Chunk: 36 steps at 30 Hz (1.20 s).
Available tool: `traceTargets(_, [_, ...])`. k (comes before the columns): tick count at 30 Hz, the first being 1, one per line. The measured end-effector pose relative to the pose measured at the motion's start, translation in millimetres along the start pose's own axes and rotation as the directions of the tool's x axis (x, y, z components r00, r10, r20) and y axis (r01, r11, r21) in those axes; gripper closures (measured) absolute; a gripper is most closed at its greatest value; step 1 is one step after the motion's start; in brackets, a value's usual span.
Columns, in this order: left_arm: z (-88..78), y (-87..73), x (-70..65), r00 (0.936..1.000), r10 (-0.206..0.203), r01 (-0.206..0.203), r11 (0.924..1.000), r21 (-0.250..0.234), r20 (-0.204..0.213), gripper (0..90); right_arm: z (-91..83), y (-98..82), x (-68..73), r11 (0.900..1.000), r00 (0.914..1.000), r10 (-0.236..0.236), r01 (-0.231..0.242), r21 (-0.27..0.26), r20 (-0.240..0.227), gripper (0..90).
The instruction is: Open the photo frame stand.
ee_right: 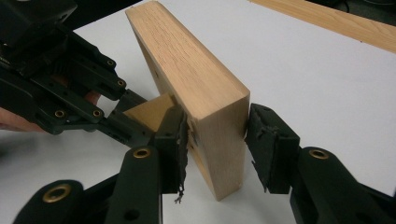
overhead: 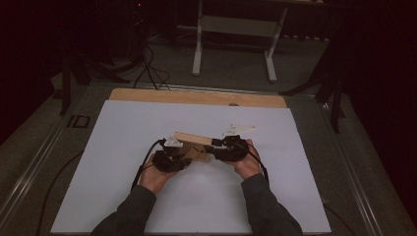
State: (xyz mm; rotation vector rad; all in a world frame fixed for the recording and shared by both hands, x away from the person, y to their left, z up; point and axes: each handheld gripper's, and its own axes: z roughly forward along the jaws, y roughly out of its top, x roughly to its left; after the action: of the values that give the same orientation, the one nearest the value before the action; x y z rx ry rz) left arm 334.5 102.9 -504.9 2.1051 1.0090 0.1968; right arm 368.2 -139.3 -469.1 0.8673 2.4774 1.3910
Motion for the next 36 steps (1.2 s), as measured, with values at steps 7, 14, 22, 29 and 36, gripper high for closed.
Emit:
traceTargets(7, [-0.7, -4.5, 0.0, 0.9999, 0.0, 0.0, 1.0, -0.003, 0.012, 72.8, -3.1, -3.9, 6.7, 1.0, 0.9999, -0.017, 0.017, -0.007, 0.001, 58.3])
traceTargets(14, [-1.1, -11.1, -2.3, 0.9999, -0.006, 0.006, 0.9999, -0.012, 0.016, 72.4, -4.8, -7.2, 13.3, 0.999, 0.9995, -0.032, 0.032, -0.01, 0.002, 57.8])
traceTargets(22, [-1.8, -19.1, -5.1, 0.9999, 0.002, -0.002, 1.0, -0.009, 0.013, 71.7, -5.9, -12.2, 22.9, 0.999, 0.9986, -0.053, 0.053, -0.012, 0.005, 57.1])
traceTargets(29, [-3.0, -25.1, -9.9, 0.9995, 0.026, -0.026, 0.9996, -0.012, -0.017, 71.4, -5.9, -15.7, 29.4, 0.998, 0.9983, -0.058, 0.058, -0.011, 0.006, 57.1])
traceTargets(36, [-6.1, -30.1, -12.6, 0.9976, 0.061, -0.061, 0.9981, 0.002, -0.032, 68.0, -5.5, -17.1, 34.7, 0.997, 0.9972, -0.074, 0.074, -0.008, 0.012, 55.9])
